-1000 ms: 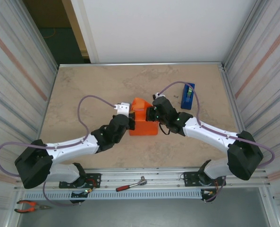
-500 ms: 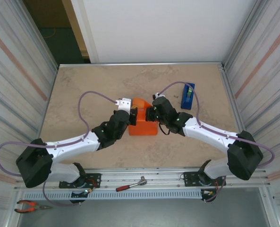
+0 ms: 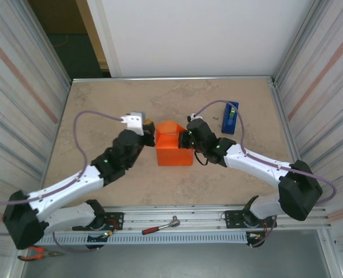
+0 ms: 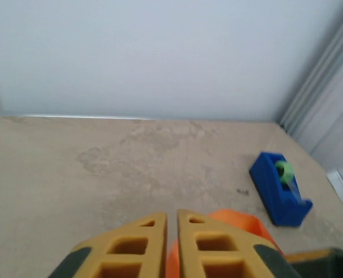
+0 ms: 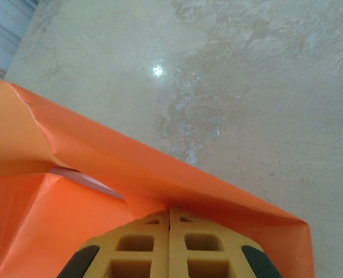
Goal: Wrap the gift box in paper
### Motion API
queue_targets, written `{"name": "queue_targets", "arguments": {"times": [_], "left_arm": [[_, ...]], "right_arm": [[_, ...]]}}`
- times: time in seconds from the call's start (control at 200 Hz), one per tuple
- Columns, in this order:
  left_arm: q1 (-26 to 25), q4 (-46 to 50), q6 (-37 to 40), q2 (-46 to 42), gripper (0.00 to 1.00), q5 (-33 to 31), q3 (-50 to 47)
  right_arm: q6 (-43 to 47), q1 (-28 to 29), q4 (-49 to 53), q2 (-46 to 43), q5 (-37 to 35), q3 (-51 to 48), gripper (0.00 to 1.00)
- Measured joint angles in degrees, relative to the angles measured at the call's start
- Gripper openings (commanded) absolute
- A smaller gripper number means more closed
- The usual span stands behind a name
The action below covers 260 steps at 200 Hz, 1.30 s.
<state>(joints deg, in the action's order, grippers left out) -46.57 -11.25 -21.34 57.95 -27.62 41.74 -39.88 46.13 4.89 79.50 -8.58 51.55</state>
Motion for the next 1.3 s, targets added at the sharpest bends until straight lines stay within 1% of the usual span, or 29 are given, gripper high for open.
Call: {"name": "queue_targets", "arguments": {"times": [0.01, 0.075, 0.175, 0.246, 0.306, 0.481, 0.747, 1.027, 1.303], "left_arm": [[0.6, 0.3, -0.8, -0.5, 0.0, 0.3, -0.1], [4.3, 1.5, -3.2, -2.3, 0.0, 2.4, -0.9], [9.6, 3.4, -6.7, -1.9, 0.0, 6.9, -2.8], [11.7, 4.7, -8.1, 0.2, 0.0, 9.9, -3.8], [12.3, 5.6, -8.8, 2.3, 0.0, 12.2, -4.0], [12.2, 5.2, -9.2, 7.8, 0.0, 17.6, -4.0], [12.0, 4.5, -9.1, 13.9, 0.0, 21.2, -2.9], [7.8, 3.5, -8.9, 14.3, 0.0, 20.9, -1.5], [5.4, 4.0, -8.1, 14.3, 0.0, 18.4, -0.7]], "right_arm": [[0.0, 0.0, 0.0, 0.0, 0.0, 0.0, 0.0], [0.0, 0.0, -0.2, 0.0, 0.0, 0.0, 0.0], [0.0, 0.0, -0.3, 0.0, 0.0, -0.1, 0.0], [-0.1, 0.0, -0.4, 0.0, 0.0, -0.2, 0.0], [-0.1, 0.0, -0.5, 0.0, 0.0, -0.2, 0.0], [-0.2, 0.0, -0.5, 0.0, 0.0, -0.2, 0.0], [-0.2, 0.0, -0.6, 0.2, 0.0, -0.2, 0.0], [-0.2, 0.0, -0.8, 0.3, 0.0, -0.2, 0.0], [-0.2, 0.0, -0.8, 0.3, 0.0, -0.2, 0.0]]}}
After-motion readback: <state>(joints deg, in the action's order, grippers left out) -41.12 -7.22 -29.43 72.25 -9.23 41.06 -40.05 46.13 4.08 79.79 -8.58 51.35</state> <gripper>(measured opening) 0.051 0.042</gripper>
